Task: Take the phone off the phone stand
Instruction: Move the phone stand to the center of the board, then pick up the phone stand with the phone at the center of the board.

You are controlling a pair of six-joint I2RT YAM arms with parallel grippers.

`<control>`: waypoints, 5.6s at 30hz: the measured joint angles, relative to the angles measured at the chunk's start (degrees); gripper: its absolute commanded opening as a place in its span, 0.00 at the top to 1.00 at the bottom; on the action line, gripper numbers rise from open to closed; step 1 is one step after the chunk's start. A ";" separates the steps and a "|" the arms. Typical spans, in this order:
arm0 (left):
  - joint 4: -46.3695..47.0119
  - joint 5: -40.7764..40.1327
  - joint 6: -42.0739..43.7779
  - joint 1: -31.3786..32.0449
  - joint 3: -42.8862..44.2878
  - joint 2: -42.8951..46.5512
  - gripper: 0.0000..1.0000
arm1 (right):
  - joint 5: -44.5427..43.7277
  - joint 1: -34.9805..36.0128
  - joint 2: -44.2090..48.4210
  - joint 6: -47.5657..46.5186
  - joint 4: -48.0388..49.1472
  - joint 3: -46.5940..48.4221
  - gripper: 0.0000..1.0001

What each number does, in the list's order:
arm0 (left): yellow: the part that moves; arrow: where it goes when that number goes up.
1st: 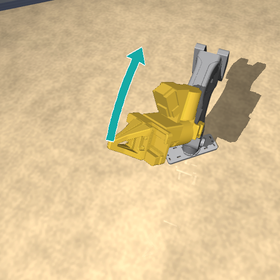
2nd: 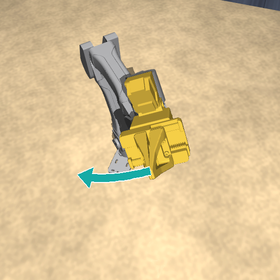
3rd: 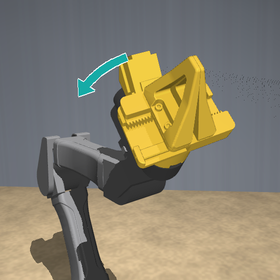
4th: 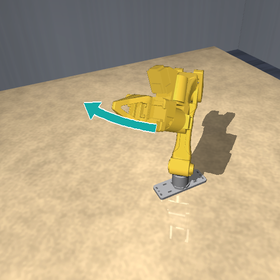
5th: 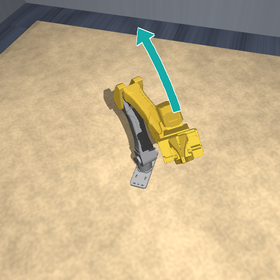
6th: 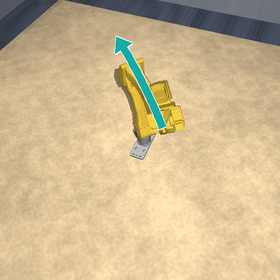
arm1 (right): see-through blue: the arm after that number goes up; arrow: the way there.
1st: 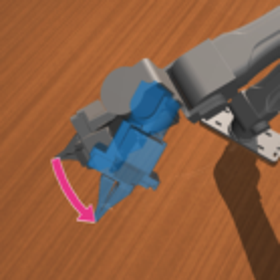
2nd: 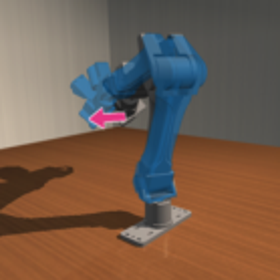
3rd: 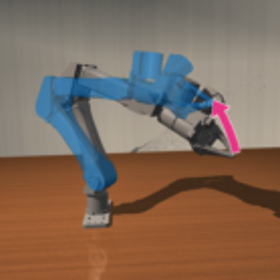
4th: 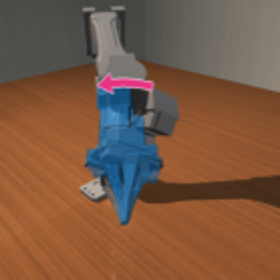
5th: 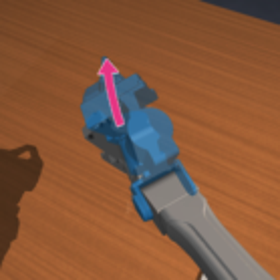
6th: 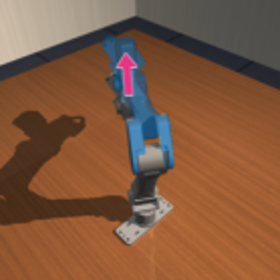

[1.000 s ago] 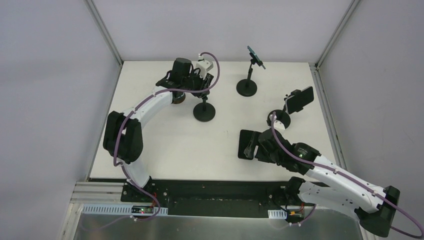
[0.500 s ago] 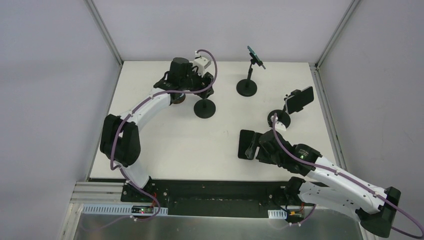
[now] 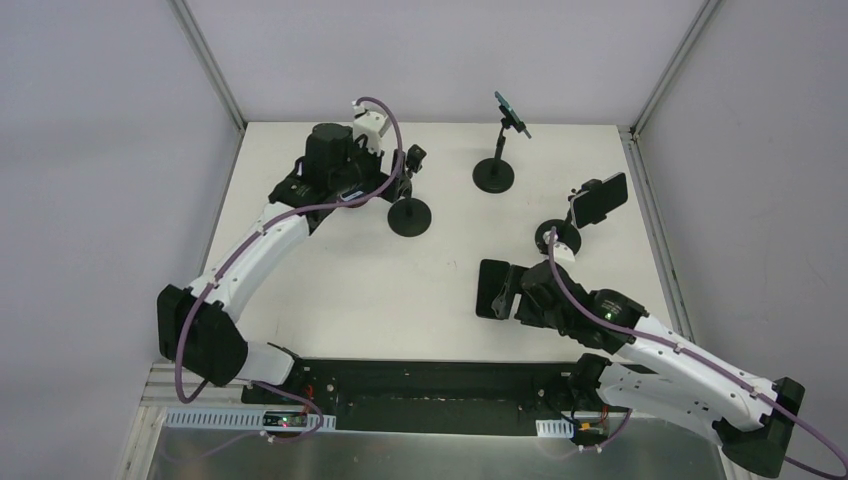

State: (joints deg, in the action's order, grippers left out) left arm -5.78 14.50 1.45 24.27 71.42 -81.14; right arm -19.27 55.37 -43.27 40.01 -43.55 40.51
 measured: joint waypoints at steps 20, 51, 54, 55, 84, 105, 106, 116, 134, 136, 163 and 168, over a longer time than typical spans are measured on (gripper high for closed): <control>-18.62 -5.14 -11.93 -0.02 -20.76 25.97 0.01 | -0.52 -4.35 -10.88 -3.37 -10.91 25.73 0.17; -26.69 -8.52 -12.81 -0.02 -27.65 33.83 0.01 | 8.50 -53.09 -12.85 -2.40 -19.45 42.49 0.04; -26.69 -5.88 -12.59 -0.02 -27.65 33.00 0.02 | 11.85 -58.47 -13.92 -3.37 -17.33 40.98 0.01; -26.71 -5.29 -12.57 -0.02 -27.65 32.83 0.02 | 12.59 -59.80 -14.51 -3.69 -16.44 40.39 0.01; -26.71 -1.46 -12.37 -0.02 -27.65 30.88 0.03 | 29.18 -74.38 -35.89 -11.30 3.08 38.71 0.01; -26.71 -1.25 -12.35 -0.02 -27.65 31.32 0.03 | 36.28 -74.40 -43.04 -10.12 10.49 35.43 0.06; -26.71 -1.25 -12.35 -0.02 -27.65 31.34 0.03 | 36.46 -74.40 -43.06 -10.10 10.71 35.32 0.07; -26.71 -1.20 -12.35 -0.02 -27.65 31.34 0.03 | 39.76 -74.42 -41.38 -8.26 14.47 31.63 0.05; -26.71 -1.20 -12.37 -0.02 -27.65 31.32 0.04 | 43.80 -74.49 -38.84 -6.25 14.38 31.10 0.87; -26.71 -1.18 -12.35 -0.02 -27.65 31.32 0.06 | 43.87 -74.53 -38.84 -6.27 14.14 31.17 0.89; -21.90 -9.07 -12.13 -0.02 -30.53 58.62 0.01 | 40.83 -32.54 -31.80 -1.57 4.26 46.40 1.00; -20.55 -4.70 -10.97 -0.02 -28.70 59.32 0.01 | 41.40 -23.39 -32.81 1.29 6.78 43.60 0.97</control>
State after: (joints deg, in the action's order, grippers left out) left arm -26.33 9.80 -9.52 24.25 42.72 -21.82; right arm 22.13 31.99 -76.07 41.30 -36.77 84.12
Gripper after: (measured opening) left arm 0.990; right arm 0.739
